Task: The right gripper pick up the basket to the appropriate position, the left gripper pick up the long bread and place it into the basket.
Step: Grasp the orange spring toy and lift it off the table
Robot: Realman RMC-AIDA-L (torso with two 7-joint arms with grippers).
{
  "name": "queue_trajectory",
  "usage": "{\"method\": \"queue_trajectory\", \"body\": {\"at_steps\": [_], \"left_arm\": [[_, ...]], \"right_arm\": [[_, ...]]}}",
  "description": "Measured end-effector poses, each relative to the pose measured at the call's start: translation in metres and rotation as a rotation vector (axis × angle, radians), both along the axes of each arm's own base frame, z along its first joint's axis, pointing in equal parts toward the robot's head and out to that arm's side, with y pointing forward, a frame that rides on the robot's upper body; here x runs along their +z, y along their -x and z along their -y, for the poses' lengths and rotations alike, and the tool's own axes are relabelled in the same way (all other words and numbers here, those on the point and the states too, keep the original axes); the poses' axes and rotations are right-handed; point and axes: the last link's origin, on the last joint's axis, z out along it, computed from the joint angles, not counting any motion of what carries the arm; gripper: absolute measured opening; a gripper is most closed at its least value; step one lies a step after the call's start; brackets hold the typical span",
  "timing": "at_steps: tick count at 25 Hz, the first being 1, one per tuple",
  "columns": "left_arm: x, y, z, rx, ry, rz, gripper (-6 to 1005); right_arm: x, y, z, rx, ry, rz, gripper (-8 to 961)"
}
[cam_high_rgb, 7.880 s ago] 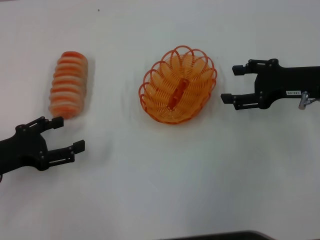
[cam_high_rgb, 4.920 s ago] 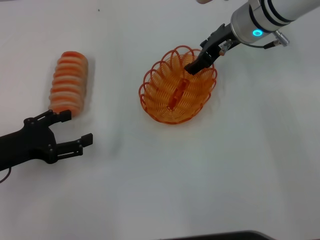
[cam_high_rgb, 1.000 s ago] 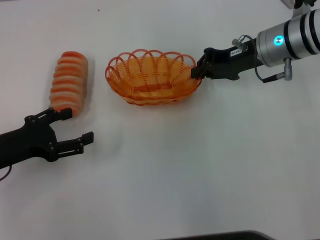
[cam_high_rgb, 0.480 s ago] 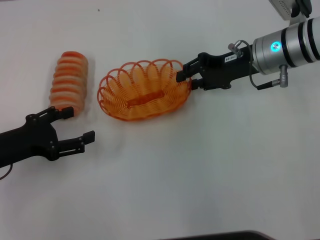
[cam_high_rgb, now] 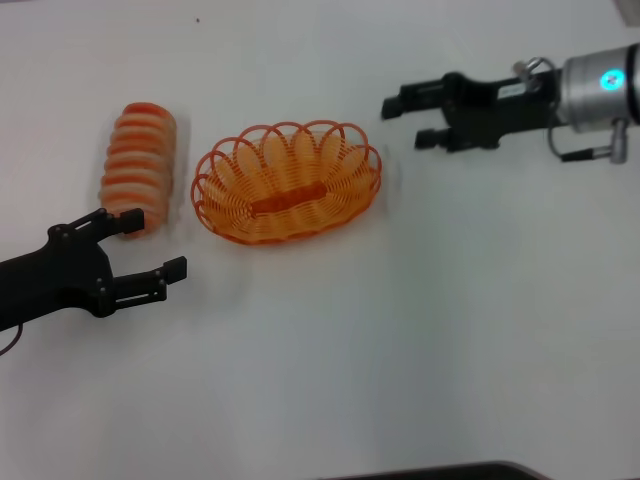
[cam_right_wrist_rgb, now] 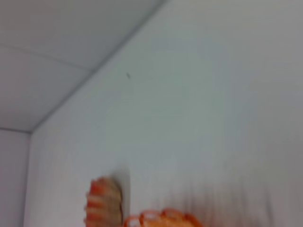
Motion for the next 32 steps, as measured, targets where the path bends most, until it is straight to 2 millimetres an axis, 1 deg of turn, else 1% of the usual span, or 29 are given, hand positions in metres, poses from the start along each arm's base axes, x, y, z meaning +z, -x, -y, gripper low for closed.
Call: {"method": "queue_trajectory", "body": {"at_steps": [2,3,4,7,9,12,13,15,17,18,25,28,32], "left_arm": [[0.001,0.000,0.000,0.003,-0.005,0.003,925],[0.001,0.000,0.000,0.005,-0.008,0.004,924],[0.001,0.000,-0.001,0.009,-0.013,0.008,924],[0.002,0.001,-0.001,0.014,-0.019,0.014,924],[0.002,0.000,-0.001,0.017,-0.017,0.019,924],[0.002,0.000,-0.001,0.019,-0.016,0.022,924],[0.001,-0.001,-0.002,0.020,-0.016,0.023,924],[0.002,0.000,-0.002,0.027,-0.021,0.029,924],[0.003,0.000,-0.002,0.033,-0.025,0.035,924],[0.003,0.000,-0.002,0.037,-0.026,0.038,924],[0.003,0.001,-0.002,0.050,-0.021,0.039,923],[0.002,0.001,-0.002,0.054,-0.023,0.037,923],[0.002,0.000,-0.005,0.057,-0.025,0.039,923]], "right_arm": [[0.019,-0.003,-0.003,0.065,-0.082,-0.005,776],[0.029,-0.001,-0.003,0.122,-0.132,-0.019,775],[0.038,0.001,-0.002,0.192,-0.181,-0.030,775],[0.052,0.013,0.006,0.465,-0.286,-0.046,773],[0.052,0.014,0.010,0.574,-0.297,-0.010,772],[0.042,0.006,0.021,0.764,-0.275,0.105,770],[0.042,0.006,0.021,0.764,-0.275,0.105,769],[0.023,-0.005,0.042,1.016,-0.286,0.227,768],[0.020,-0.007,0.045,1.046,-0.292,0.240,767],[0.015,-0.015,0.053,1.100,-0.298,0.275,766],[0.015,-0.040,0.072,1.129,-0.285,0.345,771],[0.009,-0.045,0.079,1.151,-0.270,0.347,782],[0.003,-0.048,0.084,1.181,-0.246,0.355,815]]}}
